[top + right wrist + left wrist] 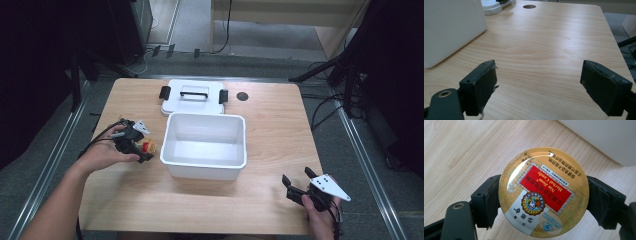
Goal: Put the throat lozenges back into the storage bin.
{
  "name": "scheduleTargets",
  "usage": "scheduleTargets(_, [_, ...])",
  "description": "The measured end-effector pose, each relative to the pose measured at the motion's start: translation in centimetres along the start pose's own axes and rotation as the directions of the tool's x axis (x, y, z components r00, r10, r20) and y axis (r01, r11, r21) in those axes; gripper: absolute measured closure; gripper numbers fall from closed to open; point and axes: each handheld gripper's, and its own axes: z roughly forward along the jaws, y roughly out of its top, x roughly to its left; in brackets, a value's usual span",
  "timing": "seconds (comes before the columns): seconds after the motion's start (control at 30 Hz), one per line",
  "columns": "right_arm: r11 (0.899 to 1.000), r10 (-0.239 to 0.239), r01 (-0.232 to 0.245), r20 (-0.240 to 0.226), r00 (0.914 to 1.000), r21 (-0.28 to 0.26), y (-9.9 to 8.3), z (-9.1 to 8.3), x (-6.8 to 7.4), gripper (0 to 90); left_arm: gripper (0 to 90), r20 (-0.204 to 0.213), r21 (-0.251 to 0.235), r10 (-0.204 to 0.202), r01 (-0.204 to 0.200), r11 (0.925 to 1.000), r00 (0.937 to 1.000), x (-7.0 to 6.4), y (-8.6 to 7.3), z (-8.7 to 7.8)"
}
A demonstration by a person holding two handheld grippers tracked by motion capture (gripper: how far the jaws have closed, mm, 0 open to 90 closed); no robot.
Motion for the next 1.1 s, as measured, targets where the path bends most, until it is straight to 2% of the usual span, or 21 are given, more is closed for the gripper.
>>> scheduleTargets(0.17, [1.000, 0.003, -0.003, 0.000, 1.0000, 0.001, 0.0, 0.0, 0.0, 14.2, 21.3, -0.006, -0.007, 0.031, -0.032, 0.9995, 0.9995, 0.1, 0.3, -1.1])
scheduleTargets(0.2, [1.000, 0.003, -0.003, 0.000, 1.0000, 0.001, 0.0, 0.0, 0.0, 14.3, 21.3, -0.018, 0.003, 0.057, -0.057, 0.9984, 0.9982, 0.1, 0.4, -1.5])
scheduleTargets(0.3, [1.000, 0.003, -0.003, -0.001, 1.0000, 0.002, 0.0, 0.0, 0.0, 14.3, 21.3, -0.022, -0.001, 0.074, -0.074, 0.9973, 0.9970, 0.1, 0.5, -1.9])
scheduleTargets(0.33, [1.000, 0.005, -0.005, -0.001, 1.0000, 0.002, 0.0, 0.0, 0.0, 14.3, 21.3, -0.015, 0.013, 0.101, -0.101, 0.9948, 0.9948, 0.1, 0.7, -2.3])
scheduleTargets(0.37, [1.000, 0.005, -0.005, -0.001, 1.0000, 0.002, 0.0, 0.0, 0.0, 14.3, 21.3, -0.015, 0.013, 0.101, -0.101, 0.9948, 0.9948, 0.1, 0.7, -2.3])
scheduleTargets(0.4, [1.000, 0.006, -0.006, -0.001, 1.0000, 0.002, 0.0, 0.0, 0.0, 14.3, 21.3, -0.019, 0.023, 0.129, -0.129, 0.9914, 0.9915, 0.0, 0.9, -2.7])
scheduleTargets(0.47, [1.000, 0.006, -0.006, -0.002, 1.0000, 0.003, 0.0, 0.0, 0.0, 14.3, 21.3, -0.020, 0.022, 0.140, -0.140, 0.9899, 0.9899, 0.0, 1.0, -3.0])
scheduleTargets(0.57, [1.000, 0.005, -0.005, -0.002, 1.0000, 0.004, 0.0, 0.0, 0.0, 14.3, 21.3, -0.035, 0.028, 0.180, -0.179, 0.9835, 0.9831, 0.0, 1.4, -3.7])
scheduleTargets(0.6, [1.000, 0.005, -0.005, -0.002, 1.0000, 0.005, 0.0, 0.0, 0.0, 14.3, 21.3, -0.050, 0.040, 0.207, -0.205, 0.9780, 0.9772, 0.0, 1.6, -4.1])
scheduleTargets(0.63, [1.000, 0.005, -0.005, -0.003, 1.0000, 0.005, 0.0, 0.0, 0.0, 14.3, 21.3, -0.050, 0.040, 0.207, -0.205, 0.9780, 0.9772, 0.0, 1.6, -4.1])
scheduleTargets(0.67, [1.000, 0.004, -0.004, -0.003, 1.0000, 0.006, 0.0, 0.0, 0.0, 14.3, 21.3, -0.066, 0.048, 0.242, -0.239, 0.9698, 0.9680, -0.1, 1.7, -4.5])
scheduleTargets(0.7, [1.000, 0.004, -0.004, -0.003, 1.0000, 0.006, 0.0, 0.0, 0.0, 14.3, 21.3, -0.066, 0.048, 0.242, -0.239, 0.9698, 0.9680, -0.1, 1.7, -4.5])
scheduleTargets(0.8, [1.000, 0.002, -0.002, -0.005, 1.0000, 0.007, 0.0, 0.1, 0.0, 14.3, 21.3, -0.074, 0.049, 0.286, -0.283, 0.9578, 0.9552, -0.1, 1.9, -5.1])
scheduleTargets(0.83, [1.000, 0.002, -0.002, -0.005, 1.0000, 0.007, 0.0, 0.1, 0.0, 14.3, 21.3, -0.074, 0.049, 0.286, -0.283, 0.9578, 0.9552, -0.1, 1.9, -5.1])
scheduleTargets(0.97, [1.000, 0.002, -0.002, -0.005, 1.0000, 0.008, 0.0, 0.1, 0.0, 14.3, 21.4, -0.077, 0.052, 0.325, -0.321, 0.9455, 0.9427, -0.1, 2.2, -5.8])
scheduleTargets(1.03, [1.000, 0.002, -0.002, -0.007, 1.0000, 0.009, 0.0, 0.1, 0.0, 14.3, 21.3, -0.087, 0.037, 0.352, -0.350, 0.9362, 0.9321, -0.2, 2.3, -6.2])
scheduleTargets(1.07, [1.000, 0.003, -0.003, -0.008, 1.0000, 0.012, 0.0, 0.1, 0.0, 14.3, 21.3, -0.097, 0.038, 0.388, -0.386, 0.9219, 0.9167, -0.3, 2.5, -6.5])
scheduleTargets(1.1, [1.000, 0.003, -0.003, -0.008, 1.0000, 0.012, 0.0, 0.1, 0.0, 14.3, 21.3, -0.097, 0.038, 0.388, -0.386, 0.9219, 0.9167, -0.3, 2.5, -6.5])
